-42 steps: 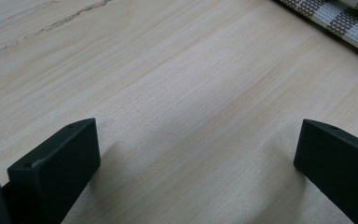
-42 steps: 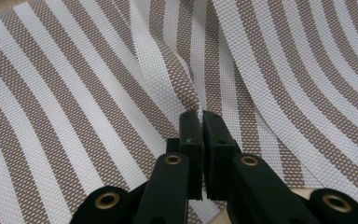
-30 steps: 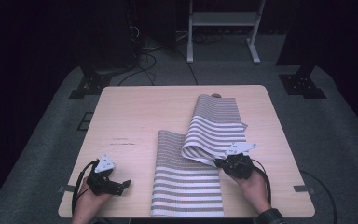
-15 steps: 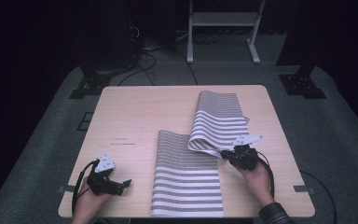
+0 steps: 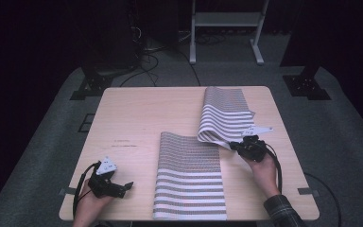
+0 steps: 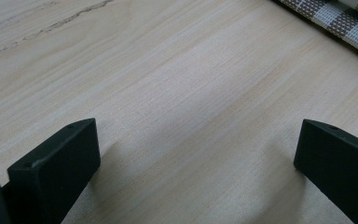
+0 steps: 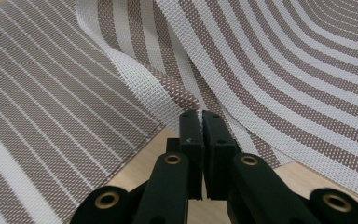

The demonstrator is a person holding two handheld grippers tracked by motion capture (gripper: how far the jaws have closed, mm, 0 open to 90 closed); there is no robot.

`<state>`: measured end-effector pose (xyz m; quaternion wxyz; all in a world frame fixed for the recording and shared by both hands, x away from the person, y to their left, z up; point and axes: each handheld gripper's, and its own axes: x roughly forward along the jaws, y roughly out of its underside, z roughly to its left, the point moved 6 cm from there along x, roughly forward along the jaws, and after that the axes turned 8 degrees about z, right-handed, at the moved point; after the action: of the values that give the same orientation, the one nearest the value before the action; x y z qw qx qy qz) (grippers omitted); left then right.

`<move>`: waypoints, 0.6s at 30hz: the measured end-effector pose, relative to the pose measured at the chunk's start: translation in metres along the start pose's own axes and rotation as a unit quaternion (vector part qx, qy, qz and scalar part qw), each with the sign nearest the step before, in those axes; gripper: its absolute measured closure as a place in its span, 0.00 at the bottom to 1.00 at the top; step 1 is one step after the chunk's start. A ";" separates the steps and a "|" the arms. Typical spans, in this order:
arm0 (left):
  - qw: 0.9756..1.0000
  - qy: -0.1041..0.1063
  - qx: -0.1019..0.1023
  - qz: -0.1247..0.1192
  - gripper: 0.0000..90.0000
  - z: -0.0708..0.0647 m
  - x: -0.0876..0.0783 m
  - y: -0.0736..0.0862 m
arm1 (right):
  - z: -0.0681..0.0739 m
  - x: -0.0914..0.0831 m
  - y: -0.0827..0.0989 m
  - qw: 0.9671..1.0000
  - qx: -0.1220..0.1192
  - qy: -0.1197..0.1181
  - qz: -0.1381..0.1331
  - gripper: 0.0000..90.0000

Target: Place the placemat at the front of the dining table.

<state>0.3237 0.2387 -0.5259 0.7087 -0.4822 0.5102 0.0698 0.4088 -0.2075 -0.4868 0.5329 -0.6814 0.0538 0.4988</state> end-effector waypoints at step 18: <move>1.000 0.000 0.000 0.000 0.00 0.000 0.000 0.000 | -0.043 0.000 -0.001 0.999 0.029 0.037 0.006 0.97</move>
<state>0.3237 0.2386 -0.5259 0.7084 -0.4828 0.5101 0.0698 0.4363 -0.2407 -0.4889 0.5469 -0.6837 0.0917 0.4743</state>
